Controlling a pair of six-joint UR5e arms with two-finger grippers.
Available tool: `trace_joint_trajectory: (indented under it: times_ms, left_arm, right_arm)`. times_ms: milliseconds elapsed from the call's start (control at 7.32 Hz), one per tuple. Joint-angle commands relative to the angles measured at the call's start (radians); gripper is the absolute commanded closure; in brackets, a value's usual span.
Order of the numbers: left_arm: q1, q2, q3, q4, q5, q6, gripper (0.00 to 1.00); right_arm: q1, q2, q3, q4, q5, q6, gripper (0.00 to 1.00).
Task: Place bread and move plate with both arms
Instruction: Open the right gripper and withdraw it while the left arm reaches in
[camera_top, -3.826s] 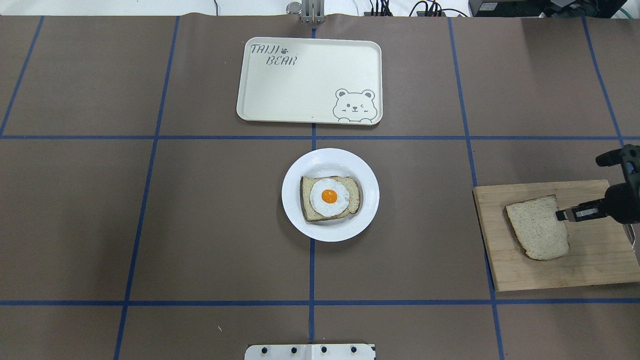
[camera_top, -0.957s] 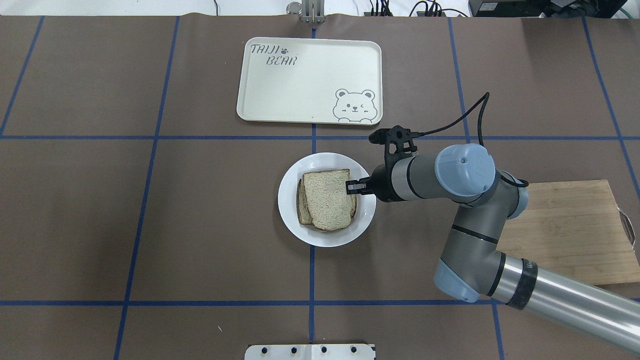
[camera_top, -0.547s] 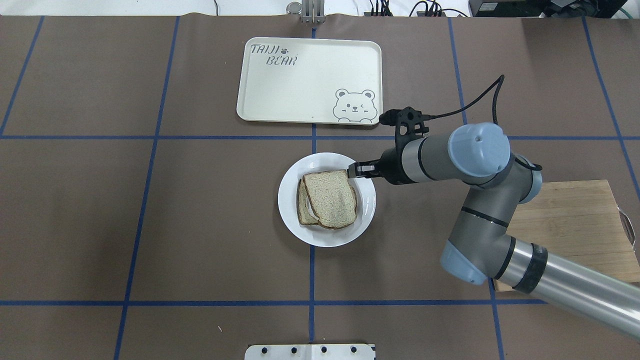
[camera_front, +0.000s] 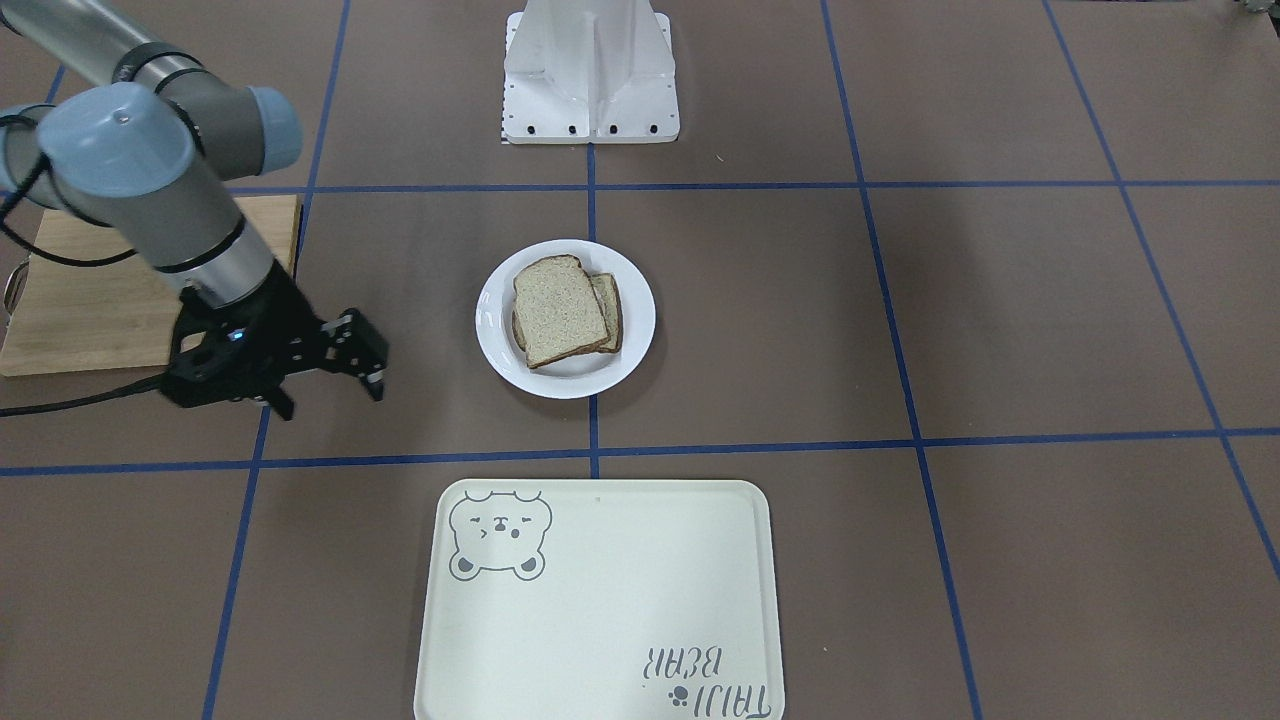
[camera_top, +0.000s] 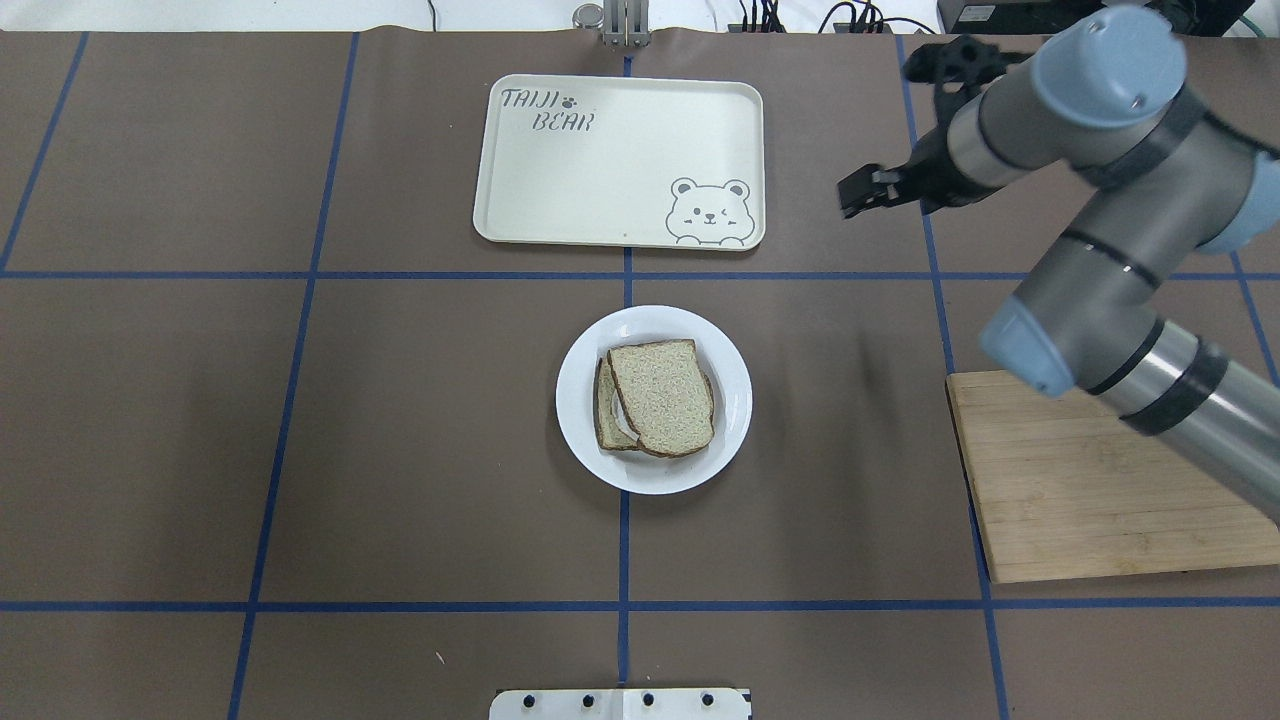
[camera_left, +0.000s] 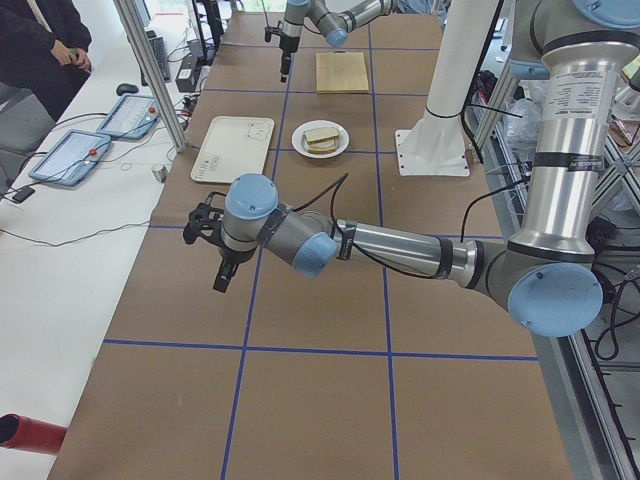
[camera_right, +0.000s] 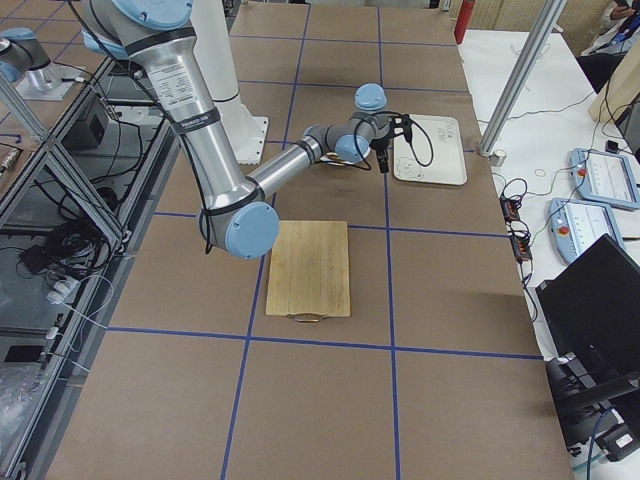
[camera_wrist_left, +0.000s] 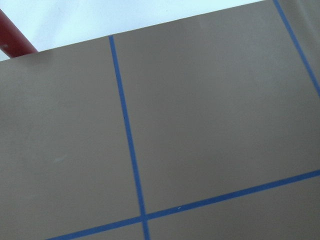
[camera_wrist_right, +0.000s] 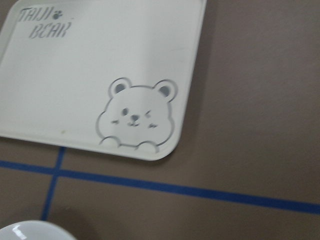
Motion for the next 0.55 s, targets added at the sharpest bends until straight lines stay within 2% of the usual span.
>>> trace_joint_trajectory:
  times_ms: [0, 137, 273, 410]
  left_arm:
    - [0.208, -0.022, 0.003, -0.289, -0.011, -0.483, 0.01]
    - [0.3, -0.056, 0.008, -0.389, 0.02, -0.688, 0.01]
    - [0.411, -0.081, 0.006, -0.469, 0.125, -0.846, 0.01]
    - [0.533, -0.114, 0.011, -0.517, 0.199, -0.969, 0.01]
  right_arm:
    - [0.227, -0.039, -0.018, -0.231, 0.079, -0.401, 0.0]
    - [0.335, -0.084, -0.054, -0.23, 0.192, -0.554, 0.0]
    - [0.412, -0.125, -0.075, -0.233, 0.256, -0.648, 0.0]
    - [0.453, -0.179, -0.08, -0.227, 0.291, -0.659, 0.0]
